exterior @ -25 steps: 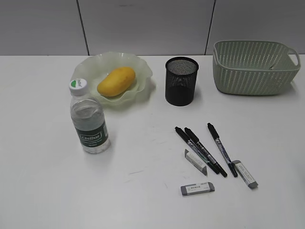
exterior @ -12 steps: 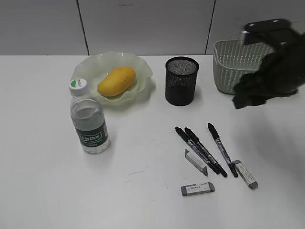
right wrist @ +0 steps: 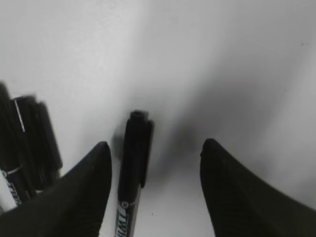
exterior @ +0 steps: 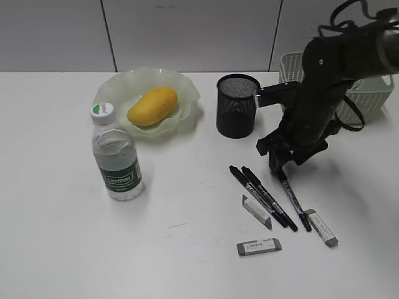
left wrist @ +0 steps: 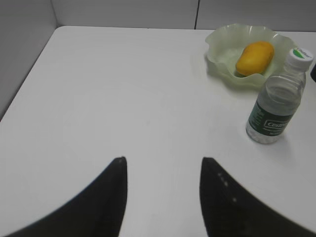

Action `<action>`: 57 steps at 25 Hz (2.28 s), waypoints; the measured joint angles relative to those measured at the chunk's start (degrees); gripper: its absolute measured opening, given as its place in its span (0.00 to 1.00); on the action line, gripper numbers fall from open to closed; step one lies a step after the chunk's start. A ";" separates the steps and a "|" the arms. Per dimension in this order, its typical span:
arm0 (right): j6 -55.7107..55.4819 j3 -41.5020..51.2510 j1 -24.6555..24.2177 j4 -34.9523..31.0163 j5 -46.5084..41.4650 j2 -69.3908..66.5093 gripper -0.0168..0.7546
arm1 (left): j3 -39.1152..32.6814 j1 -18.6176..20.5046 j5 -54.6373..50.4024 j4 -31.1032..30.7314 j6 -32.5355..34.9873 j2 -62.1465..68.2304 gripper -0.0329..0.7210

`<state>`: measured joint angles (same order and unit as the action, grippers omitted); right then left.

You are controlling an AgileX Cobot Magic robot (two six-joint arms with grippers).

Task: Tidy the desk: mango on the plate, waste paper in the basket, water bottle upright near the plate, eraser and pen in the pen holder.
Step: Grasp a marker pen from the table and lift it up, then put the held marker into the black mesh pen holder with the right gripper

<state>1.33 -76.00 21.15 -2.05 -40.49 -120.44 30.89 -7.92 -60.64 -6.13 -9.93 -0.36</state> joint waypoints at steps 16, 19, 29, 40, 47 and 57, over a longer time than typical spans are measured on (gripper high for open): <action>2.57 -1.23 0.00 -5.43 1.56 1.85 0.20 | 0.00 0.00 0.00 0.00 0.00 0.00 0.47; 3.54 -0.77 0.00 -6.77 7.33 9.38 0.20 | 0.00 0.00 0.00 0.00 0.00 0.00 0.45; 1.85 10.79 0.00 -4.36 74.68 17.08 0.20 | 0.00 0.00 0.00 0.00 0.00 0.00 0.38; -7.71 10.46 0.00 8.50 88.58 -0.16 0.20 | 0.00 0.00 0.00 0.05 0.00 0.00 0.36; -11.68 10.17 0.00 14.33 82.82 0.00 0.59 | 0.00 0.00 0.00 0.05 0.00 0.00 0.36; -14.75 10.12 0.06 17.19 35.08 26.88 0.62 | 0.00 0.00 0.00 0.11 0.00 0.00 0.36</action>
<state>-13.42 -65.87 21.20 15.14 -5.41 -93.57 30.89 -7.92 -60.64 -6.02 -9.93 -0.36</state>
